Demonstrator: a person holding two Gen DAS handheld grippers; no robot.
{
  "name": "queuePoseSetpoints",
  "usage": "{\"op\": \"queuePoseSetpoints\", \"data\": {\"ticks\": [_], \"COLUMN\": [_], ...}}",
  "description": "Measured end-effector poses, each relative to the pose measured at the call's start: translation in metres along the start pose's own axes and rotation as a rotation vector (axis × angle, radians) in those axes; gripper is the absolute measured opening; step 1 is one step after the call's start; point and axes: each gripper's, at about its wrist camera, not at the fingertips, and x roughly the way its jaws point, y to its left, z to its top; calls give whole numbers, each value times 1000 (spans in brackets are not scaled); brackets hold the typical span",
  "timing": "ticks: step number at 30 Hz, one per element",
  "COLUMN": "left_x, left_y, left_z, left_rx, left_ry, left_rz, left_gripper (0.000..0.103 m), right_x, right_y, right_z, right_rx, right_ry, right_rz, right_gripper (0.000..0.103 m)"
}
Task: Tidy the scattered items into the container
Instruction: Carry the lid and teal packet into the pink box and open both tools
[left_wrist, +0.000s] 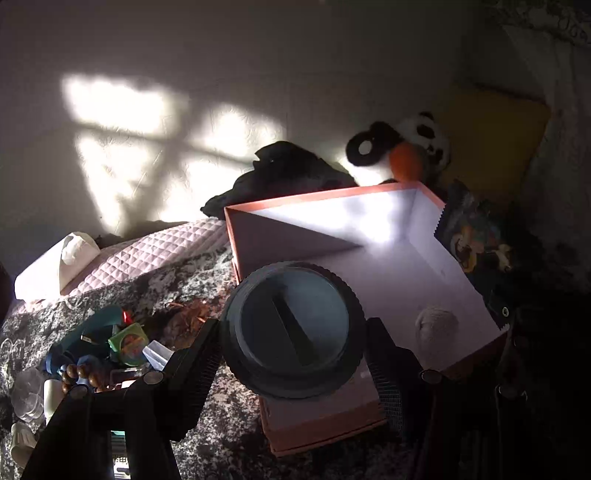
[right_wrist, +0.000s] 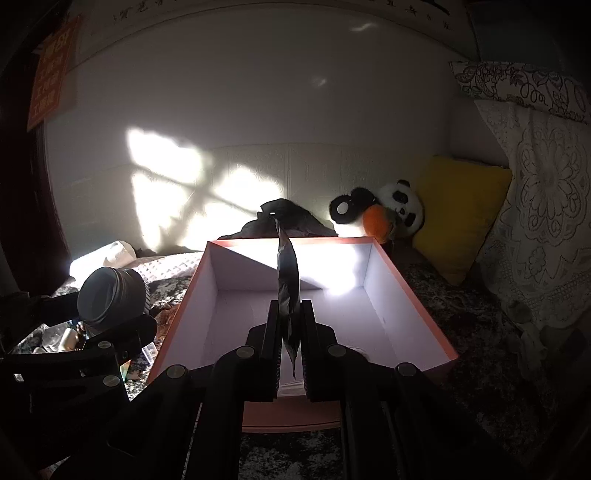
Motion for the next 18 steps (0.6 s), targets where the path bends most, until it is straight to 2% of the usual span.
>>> {"op": "queuePoseSetpoints", "data": {"ticks": [8,9,11,13,14,15,18], "left_x": [58,60,62,58,53,48,33], "left_y": [-22,-24,-25,-24,-22,-18,-4], "left_z": [22,22,24,25,26,27,27], "left_rx": [21,22,37,41,38,31,10], "left_ry": [52,52,30,-2,-22,-33,-43], "left_rz": [-36,-44,-15,-3,-4,2,7], "left_gripper": [66,67,78,96,97,97,97], "right_x": [72,79,92,100,100,98,83], "right_y": [-36,-38,-42,-47,-50,-52,-47], "right_z": [6,4,0,-3,-3,-2,4], "right_rx": [23,24,30,53,71,87,84], "right_ry": [102,122,166,189,182,163,101], "right_rz": [-9,-11,-41,-84,-85,-80,-86], "right_gripper": [9,11,13,31,55,70,71]}}
